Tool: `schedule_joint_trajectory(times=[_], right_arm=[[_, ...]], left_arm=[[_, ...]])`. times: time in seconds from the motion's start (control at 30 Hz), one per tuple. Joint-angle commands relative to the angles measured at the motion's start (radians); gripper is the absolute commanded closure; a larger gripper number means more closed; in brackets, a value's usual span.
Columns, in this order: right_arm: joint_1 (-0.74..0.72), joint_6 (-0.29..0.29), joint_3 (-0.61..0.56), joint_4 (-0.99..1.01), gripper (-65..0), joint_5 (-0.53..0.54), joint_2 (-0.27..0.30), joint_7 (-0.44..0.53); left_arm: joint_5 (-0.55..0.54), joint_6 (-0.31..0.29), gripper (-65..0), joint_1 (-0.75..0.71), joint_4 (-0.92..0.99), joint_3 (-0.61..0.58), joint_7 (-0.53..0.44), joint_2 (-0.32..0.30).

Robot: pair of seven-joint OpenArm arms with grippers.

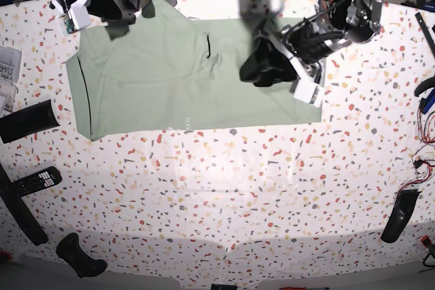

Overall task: Fold the T-shirt properly
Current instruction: 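Fold the hem end over toward the collar end with the left gripper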

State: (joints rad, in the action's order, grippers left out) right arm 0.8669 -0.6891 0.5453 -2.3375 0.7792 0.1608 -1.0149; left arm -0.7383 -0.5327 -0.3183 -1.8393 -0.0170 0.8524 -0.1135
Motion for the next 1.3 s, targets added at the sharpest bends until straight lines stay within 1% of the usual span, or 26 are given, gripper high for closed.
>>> schedule_joint_trajectory(times=[0.0, 0.07, 0.1, 0.2, 0.27, 0.33, 0.43, 0.5, 0.57, 0.6, 0.63, 0.7, 0.77, 0.9, 1.0, 1.07, 1.17, 1.2, 1.27], right_arm=[[0.008, -0.009, 0.004, -0.019, -23.1, 0.018, 0.005, 0.018], [0.008, -0.009, 0.004, -0.019, -23.1, 0.018, 0.005, 0.018], [0.008, -0.009, 0.004, -0.019, -23.1, 0.018, 0.005, 0.018], [0.008, -0.009, 0.004, -0.019, -23.1, 0.018, 0.005, 0.018], [0.008, -0.009, 0.004, -0.019, -23.1, 0.017, 0.005, 0.018], [0.008, -0.009, 0.004, -0.019, -23.1, 0.017, 0.005, 0.019], [0.008, -0.009, 0.004, -0.019, -23.1, 0.017, 0.005, 0.018], [0.008, -0.009, 0.004, -0.019, -23.1, 0.017, 0.005, 0.018], [0.001, -0.009, 0.004, -0.019, -23.1, 0.017, 0.005, 0.016], [-0.006, -0.009, 0.004, -0.019, -23.1, 0.017, 0.005, 0.012], [-0.012, -0.009, 0.004, -0.019, -23.1, 0.018, 0.006, 0.011], [-0.023, -0.009, 0.004, -0.019, -23.1, 0.018, 0.006, 0.007], [-0.024, -0.009, 0.004, -0.019, -23.1, 0.018, 0.007, 0.006], [-0.024, -0.009, 0.004, -0.019, -23.1, 0.019, 0.028, -0.004], [-0.025, -0.009, 0.004, -0.019, -23.1, 0.051, 0.041, -0.008], [-0.024, -0.009, 0.004, -0.019, -23.1, 0.076, 0.049, -0.012], [-0.024, -0.009, 0.004, -0.019, -23.1, 0.078, 0.056, -0.014], [-0.025, -0.009, 0.004, -0.019, -23.1, 0.077, 0.056, -0.014], [-0.025, -0.009, 0.004, -0.019, -23.1, 0.078, 0.057, -0.014]], left_arm=[[-0.043, -0.032, -19.6, 0.006, -0.019, 0.000, -0.020, 0.002], [-0.059, -0.071, -19.6, 0.006, -0.019, 0.000, -0.019, 0.002], [-0.055, -0.074, -19.6, 0.009, -0.019, 0.000, -0.015, 0.002], [-0.036, -0.073, -19.6, 0.007, -0.035, 0.012, -0.010, -0.001], [-0.035, -0.051, -19.6, 0.005, -0.069, 0.032, 0.018, -0.001], [0.017, 0.012, -19.6, 0.001, -0.122, 0.061, 0.020, 0.000], [0.142, 0.150, -20.0, 0.000, -0.203, 0.117, 0.021, 0.000], [0.177, 0.225, -24.0, -0.001, -0.226, 0.150, 0.022, 0.000], [0.190, 0.306, -29.4, -0.005, -0.224, 0.155, 0.022, 0.000], [0.180, 0.337, -32.4, -0.013, -0.224, 0.153, 0.022, 0.000], [0.156, 0.351, -35.8, -0.021, -0.224, 0.153, 0.022, 0.000], [0.117, 0.349, -41.6, -0.038, -0.224, 0.153, 0.025, 0.001], [0.117, 0.349, -44.9, -0.051, -0.223, 0.153, 0.022, 0.003], [0.121, 0.347, -44.9, -0.061, -0.203, 0.153, -0.003, 0.003], [0.121, 0.347, -44.9, -0.061, -0.141, 0.153, -0.067, 0.003], [0.120, 0.347, -44.9, -0.058, -0.079, 0.153, -0.075, 0.014], [0.119, 0.346, -44.9, -0.059, -0.007, 0.153, -0.077, 0.039], [0.122, 0.337, -44.9, -0.059, 0.001, 0.153, -0.084, 0.048], [0.146, 0.286, -44.8, -0.058, 0.002, 0.153, -0.125, 0.065]])
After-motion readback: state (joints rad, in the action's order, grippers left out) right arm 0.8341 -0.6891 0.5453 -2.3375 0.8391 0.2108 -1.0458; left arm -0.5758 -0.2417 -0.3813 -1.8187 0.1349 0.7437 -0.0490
